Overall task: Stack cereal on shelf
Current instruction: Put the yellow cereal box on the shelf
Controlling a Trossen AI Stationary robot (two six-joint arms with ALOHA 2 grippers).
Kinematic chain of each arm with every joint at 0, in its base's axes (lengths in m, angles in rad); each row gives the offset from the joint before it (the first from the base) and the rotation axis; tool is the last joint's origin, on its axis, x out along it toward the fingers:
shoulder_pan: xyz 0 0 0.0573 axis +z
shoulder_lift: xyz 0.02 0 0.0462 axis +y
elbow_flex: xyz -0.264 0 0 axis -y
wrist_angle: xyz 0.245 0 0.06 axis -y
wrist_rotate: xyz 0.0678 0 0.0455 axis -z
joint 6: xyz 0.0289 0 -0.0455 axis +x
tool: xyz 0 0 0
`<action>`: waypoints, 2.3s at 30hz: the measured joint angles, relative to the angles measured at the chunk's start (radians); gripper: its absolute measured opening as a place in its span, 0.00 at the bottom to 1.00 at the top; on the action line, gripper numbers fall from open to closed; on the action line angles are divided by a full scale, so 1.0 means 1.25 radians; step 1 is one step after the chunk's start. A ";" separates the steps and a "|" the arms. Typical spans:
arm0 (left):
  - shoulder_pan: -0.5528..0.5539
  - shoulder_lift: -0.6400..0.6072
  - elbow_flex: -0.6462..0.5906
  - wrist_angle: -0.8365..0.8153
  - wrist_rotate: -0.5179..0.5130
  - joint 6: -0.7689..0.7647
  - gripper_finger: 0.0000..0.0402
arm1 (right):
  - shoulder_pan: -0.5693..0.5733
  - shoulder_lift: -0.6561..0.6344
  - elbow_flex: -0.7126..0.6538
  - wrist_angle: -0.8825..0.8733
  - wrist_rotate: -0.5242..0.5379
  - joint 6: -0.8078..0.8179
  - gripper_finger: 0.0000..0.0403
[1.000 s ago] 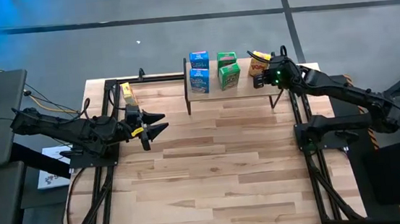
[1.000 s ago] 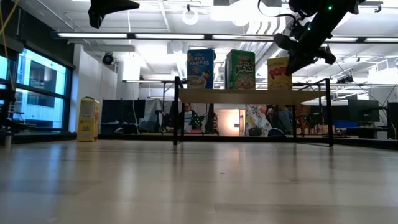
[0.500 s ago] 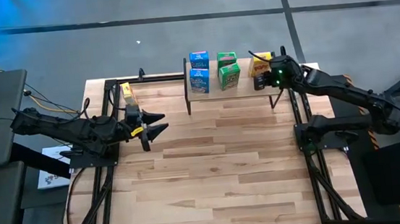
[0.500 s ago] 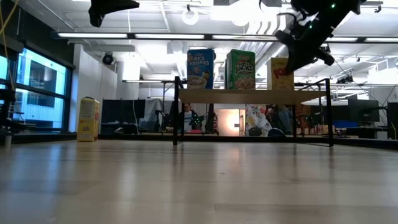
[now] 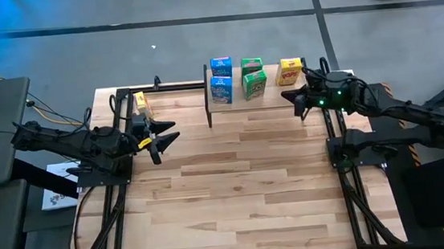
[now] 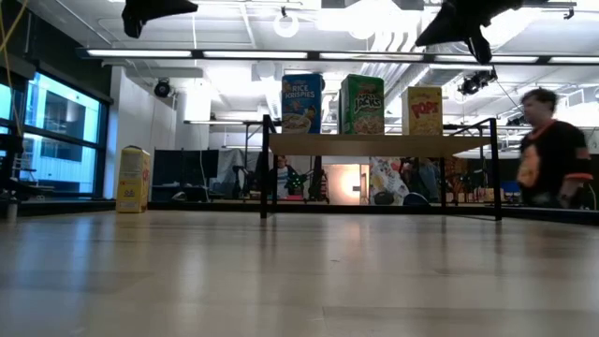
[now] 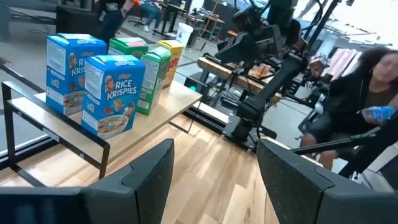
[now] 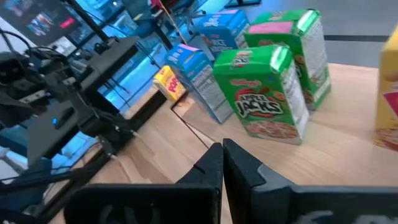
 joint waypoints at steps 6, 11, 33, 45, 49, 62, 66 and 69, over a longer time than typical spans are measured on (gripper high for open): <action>0.000 0.002 0.000 -0.029 0.026 -0.006 0.55 | 0.033 0.001 0.000 0.030 0.015 0.015 0.00; 0.000 0.002 0.000 -0.047 0.027 -0.006 0.55 | 0.049 0.001 0.000 0.030 0.016 0.026 0.00; 0.000 0.002 0.000 -0.044 -0.015 -0.042 0.55 | 0.055 0.007 0.000 0.014 0.027 0.020 0.00; 0.000 0.004 0.000 -0.046 -0.153 -0.082 0.55 | 0.055 0.017 0.000 0.011 0.027 -0.003 0.00; 0.041 0.007 0.010 -0.144 -0.227 -0.252 0.55 | 0.055 0.017 0.000 0.011 0.029 -0.004 0.00; 0.356 0.087 0.174 -0.520 0.009 -0.274 0.55 | 0.055 0.017 0.000 0.011 0.052 0.003 0.00; 0.421 0.105 0.175 -0.532 0.094 -0.239 0.55 | 0.055 0.017 0.000 0.011 0.052 0.005 0.00; 0.456 0.116 0.175 -0.555 0.135 -0.204 0.55 | 0.055 0.017 0.000 0.011 0.052 0.005 0.00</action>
